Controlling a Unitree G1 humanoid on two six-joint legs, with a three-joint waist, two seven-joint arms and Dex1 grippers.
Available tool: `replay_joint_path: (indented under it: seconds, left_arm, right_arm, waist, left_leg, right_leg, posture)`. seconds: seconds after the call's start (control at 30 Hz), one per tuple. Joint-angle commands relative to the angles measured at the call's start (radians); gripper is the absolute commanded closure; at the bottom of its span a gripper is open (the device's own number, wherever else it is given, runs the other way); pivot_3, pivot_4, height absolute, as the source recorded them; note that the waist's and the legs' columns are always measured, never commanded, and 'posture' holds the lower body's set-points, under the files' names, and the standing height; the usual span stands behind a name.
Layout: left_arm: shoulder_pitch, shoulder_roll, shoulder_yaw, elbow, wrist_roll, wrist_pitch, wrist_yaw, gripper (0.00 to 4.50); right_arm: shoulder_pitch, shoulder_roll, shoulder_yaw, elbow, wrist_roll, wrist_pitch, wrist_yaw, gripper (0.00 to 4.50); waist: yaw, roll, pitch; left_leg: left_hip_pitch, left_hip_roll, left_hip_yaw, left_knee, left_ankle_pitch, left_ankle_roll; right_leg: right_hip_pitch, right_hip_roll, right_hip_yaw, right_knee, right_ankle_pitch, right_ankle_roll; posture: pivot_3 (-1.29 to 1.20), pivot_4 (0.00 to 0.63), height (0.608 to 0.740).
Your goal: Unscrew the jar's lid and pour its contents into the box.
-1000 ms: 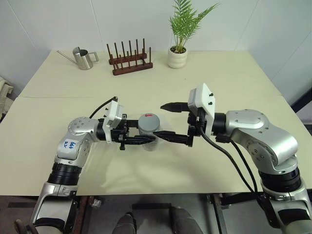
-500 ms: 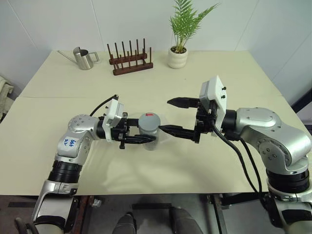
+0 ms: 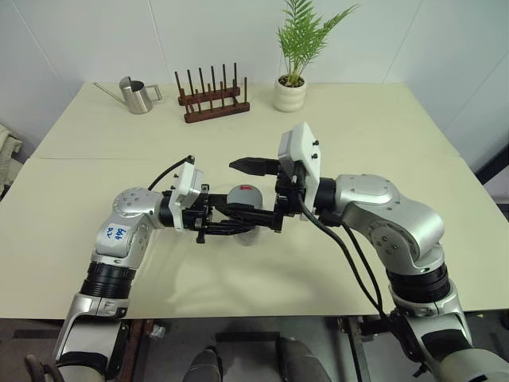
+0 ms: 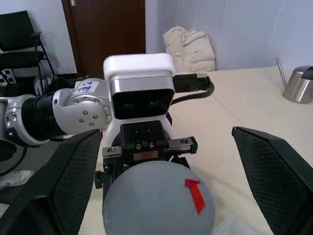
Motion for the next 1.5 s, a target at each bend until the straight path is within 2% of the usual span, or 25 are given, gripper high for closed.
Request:
replay_joint_path:
  seconds: [0.03, 0.47, 0.9, 1.5]
  left_arm:
    - [0.0, 0.002, 0.011, -0.037, -0.005, -0.013, 0.007, 2.62]
    - [0.002, 0.0, 0.007, -0.043, -0.006, -0.013, 0.016, 2.62]
    - [0.0, -0.002, 0.003, -0.036, -0.008, -0.014, 0.012, 2.62]
    - [-0.009, -0.008, -0.003, -0.022, -0.002, -0.019, 0.004, 2.62]
  right_arm:
    - [-0.005, 0.021, 0.026, -0.006, -0.026, -0.034, -0.005, 0.03]
    - [-0.013, 0.011, 0.008, 0.041, -0.082, -0.073, 0.003, 0.03]
    - [0.048, -0.123, -0.072, -0.058, -0.037, -0.002, -0.007, 0.03]
    - [0.1, -0.192, -0.114, -0.143, 0.016, 0.054, -0.026, 0.03]
  waist:
    - [-0.002, 0.0, 0.0]
    - [-0.003, 0.0, 0.0]
    - [-0.002, 0.0, 0.0]
    - [-0.001, 0.0, 0.0]
  left_leg:
    - [0.0, 0.0, 0.0, 0.0, 0.0, 0.0]
    - [0.0, 0.0, 0.0, 0.0, 0.0, 0.0]
    - [0.0, 0.0, 0.0, 0.0, 0.0, 0.0]
    - [0.0, 0.0, 0.0, 0.0, 0.0, 0.0]
  right_leg:
    - [0.0, 0.0, 0.0, 0.0, 0.0, 0.0]
    - [0.0, 0.0, 0.0, 0.001, 0.0, 0.0]
    - [0.0, 0.0, 0.0, 0.001, 0.0, 0.0]
    - [0.0, 0.0, 0.0, 0.0, 0.0, 0.0]
  posture:
    - [0.0, 0.15, 0.74]
    - [0.0, 0.15, 0.74]
    - [0.0, 0.15, 0.74]
    - [0.0, 0.15, 0.74]
